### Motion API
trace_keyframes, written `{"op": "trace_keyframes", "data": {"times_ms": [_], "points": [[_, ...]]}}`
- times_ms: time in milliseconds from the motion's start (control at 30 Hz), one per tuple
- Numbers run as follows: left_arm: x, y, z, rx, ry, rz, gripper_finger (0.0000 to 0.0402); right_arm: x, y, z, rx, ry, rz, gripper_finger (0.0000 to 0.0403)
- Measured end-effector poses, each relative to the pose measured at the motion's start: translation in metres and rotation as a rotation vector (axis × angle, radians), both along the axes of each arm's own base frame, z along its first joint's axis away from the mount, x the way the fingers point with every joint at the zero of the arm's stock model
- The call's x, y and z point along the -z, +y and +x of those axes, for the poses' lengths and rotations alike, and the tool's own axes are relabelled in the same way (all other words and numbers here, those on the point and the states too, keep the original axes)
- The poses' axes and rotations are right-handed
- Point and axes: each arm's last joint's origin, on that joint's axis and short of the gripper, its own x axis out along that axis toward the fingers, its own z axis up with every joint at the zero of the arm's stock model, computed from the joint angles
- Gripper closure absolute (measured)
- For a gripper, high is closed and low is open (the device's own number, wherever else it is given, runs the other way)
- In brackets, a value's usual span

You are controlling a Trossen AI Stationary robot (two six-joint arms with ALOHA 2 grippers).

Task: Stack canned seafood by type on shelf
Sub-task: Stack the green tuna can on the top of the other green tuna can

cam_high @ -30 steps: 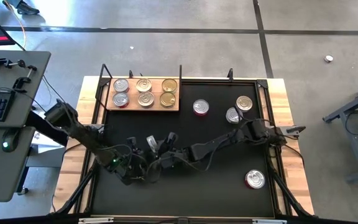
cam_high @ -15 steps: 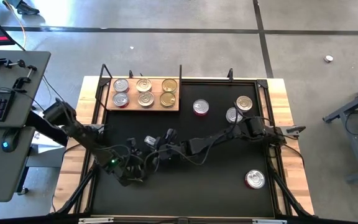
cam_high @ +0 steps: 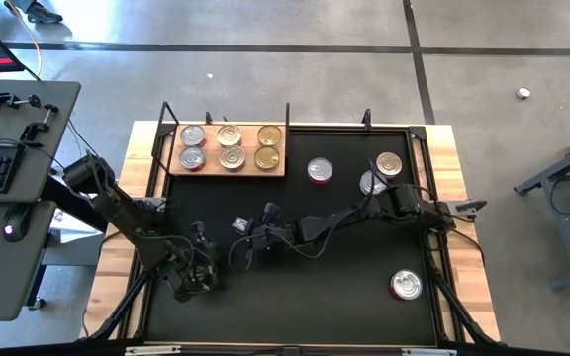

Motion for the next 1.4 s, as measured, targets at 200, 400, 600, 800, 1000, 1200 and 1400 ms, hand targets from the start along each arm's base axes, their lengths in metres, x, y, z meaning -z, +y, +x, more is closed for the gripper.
{"op": "trace_keyframes", "data": {"times_ms": [200, 400, 600, 800, 1000, 1200, 1400], "points": [[0.002, 0.004, -0.008, -0.051, 0.014, -0.011, 0.0392, -0.003, 0.000, -0.001, -0.015, 0.013, -0.031, 0.0281], [0.002, 0.001, -0.010, -0.035, 0.008, -0.012, 0.0392, -0.034, 0.005, -0.009, 0.031, -0.022, -0.095, 0.0281], [0.002, 0.000, -0.011, -0.035, -0.010, -0.006, 0.0392, -0.080, 0.000, -0.025, 0.144, -0.042, -0.243, 0.0281], [0.001, 0.000, -0.010, -0.037, -0.025, -0.006, 0.0392, -0.140, -0.035, -0.017, 0.189, 0.010, -0.371, 0.0281], [0.001, 0.000, -0.010, -0.041, -0.040, -0.001, 0.0392, -0.170, -0.094, -0.001, 0.183, 0.068, -0.502, 0.0281], [0.001, 0.000, -0.009, -0.043, -0.041, 0.001, 0.0392, -0.146, -0.152, 0.020, 0.144, 0.178, -0.591, 0.0281], [0.001, 0.000, -0.009, -0.043, -0.041, 0.001, 0.0392, -0.113, -0.192, 0.034, 0.191, 0.352, -0.743, 0.0281]]}}
